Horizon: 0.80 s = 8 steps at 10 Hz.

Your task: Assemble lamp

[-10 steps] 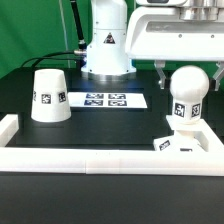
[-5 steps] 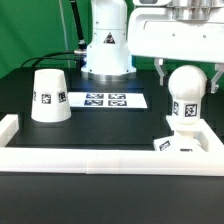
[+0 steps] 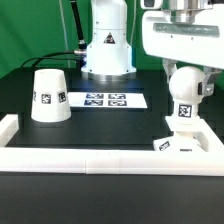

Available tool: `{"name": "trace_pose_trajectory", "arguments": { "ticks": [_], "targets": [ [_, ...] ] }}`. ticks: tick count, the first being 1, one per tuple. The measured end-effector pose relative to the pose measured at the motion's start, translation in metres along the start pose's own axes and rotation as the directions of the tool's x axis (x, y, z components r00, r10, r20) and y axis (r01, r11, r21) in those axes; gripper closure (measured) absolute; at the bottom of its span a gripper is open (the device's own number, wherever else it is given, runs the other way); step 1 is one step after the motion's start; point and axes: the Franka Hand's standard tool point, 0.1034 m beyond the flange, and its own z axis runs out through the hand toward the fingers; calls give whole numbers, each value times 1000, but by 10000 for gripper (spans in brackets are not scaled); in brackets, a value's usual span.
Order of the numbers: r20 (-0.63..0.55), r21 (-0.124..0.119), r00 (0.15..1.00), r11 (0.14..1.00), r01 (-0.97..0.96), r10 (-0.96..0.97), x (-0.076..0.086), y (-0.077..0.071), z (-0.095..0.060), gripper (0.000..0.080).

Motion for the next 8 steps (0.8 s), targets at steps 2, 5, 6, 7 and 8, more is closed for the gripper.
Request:
{"name": "trace_pose_trajectory", "arguments": {
  "ticks": [2,5,6,7,8],
  "targets": [
    [17,-2,984,985,-175,175,-8,-3,-1,220],
    [42,14,947,948,-318,318,-9,-6,-1,220],
    [42,14,949,949,-315,314,-10,-6,-1,220],
    [42,16,960,961,-277,277,-10,-6,-1,170],
    [41,18,972,973,-231,230,-10,-6,-1,114]
  ]
}}
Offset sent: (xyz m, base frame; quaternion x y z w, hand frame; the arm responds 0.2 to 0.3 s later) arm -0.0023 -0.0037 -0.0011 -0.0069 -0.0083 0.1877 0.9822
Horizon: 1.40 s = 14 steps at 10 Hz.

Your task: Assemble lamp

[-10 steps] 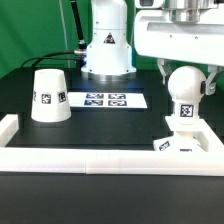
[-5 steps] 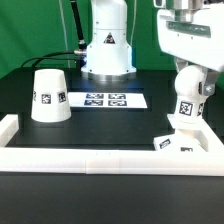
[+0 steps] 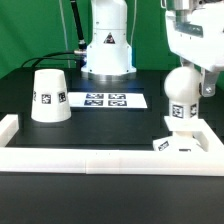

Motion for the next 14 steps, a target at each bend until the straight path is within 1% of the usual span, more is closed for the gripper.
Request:
{"name": "trace_pose_trajectory", "arguments": {
  "ticks": [2,3,5,6,8,9,10,11,12,14],
  "targets": [
    [9,-26,975,974,223,-223,-1,2,-1,102],
    [13,-24,937,937,349,-349,-1,1,0,101],
    [17,-22,846,846,533,-533,3,1,-1,101],
    [17,-22,815,815,579,-579,7,1,0,101],
    [19,-18,707,707,707,-707,15,1,-1,101],
    [19,-17,673,672,740,-740,17,1,-1,101],
    [19,-16,592,592,806,-805,19,1,-2,101],
    [20,-14,530,530,848,-848,19,1,-2,101],
    [21,-13,496,496,868,-868,19,1,-2,101],
    [23,-10,333,333,943,-943,20,1,-2,101]
  ]
}}
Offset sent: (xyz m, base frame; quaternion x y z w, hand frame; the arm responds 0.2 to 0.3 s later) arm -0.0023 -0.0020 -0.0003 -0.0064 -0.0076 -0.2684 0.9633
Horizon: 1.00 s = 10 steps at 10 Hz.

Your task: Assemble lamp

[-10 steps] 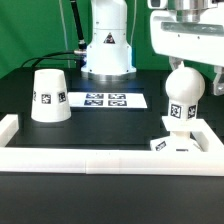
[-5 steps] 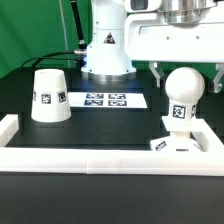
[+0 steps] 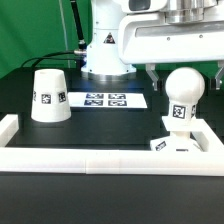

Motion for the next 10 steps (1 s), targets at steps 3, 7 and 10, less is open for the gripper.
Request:
{"name": "trace_pose_trajectory", "arguments": {
  "ticks": [3,7,10],
  "targets": [
    [-10,-26,960,960,278,-279,2,0,0,101],
    [16,-79,809,806,586,-587,2,-4,0,101],
    [52,-95,630,624,775,-775,2,-3,0,101]
  ]
}}
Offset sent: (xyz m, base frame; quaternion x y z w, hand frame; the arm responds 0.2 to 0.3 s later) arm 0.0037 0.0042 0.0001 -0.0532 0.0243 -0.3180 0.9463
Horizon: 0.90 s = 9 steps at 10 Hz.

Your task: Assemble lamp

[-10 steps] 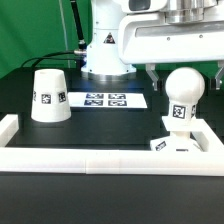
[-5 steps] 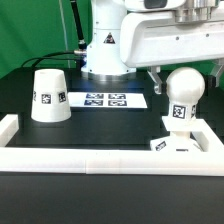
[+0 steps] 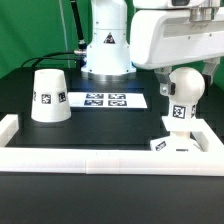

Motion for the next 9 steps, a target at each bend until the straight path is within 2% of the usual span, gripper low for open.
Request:
{"name": "trace_pose_trajectory", "arguments": {
  "ticks": [3,5,6,9],
  "targets": [
    [10,-12,988,988,155,-155,0,0,0,101],
    [10,-12,987,987,159,-159,0,1,0,125],
    [10,-12,987,987,159,-159,-1,1,0,222],
    [10,-12,991,991,133,-133,-1,1,0,222]
  ]
}}
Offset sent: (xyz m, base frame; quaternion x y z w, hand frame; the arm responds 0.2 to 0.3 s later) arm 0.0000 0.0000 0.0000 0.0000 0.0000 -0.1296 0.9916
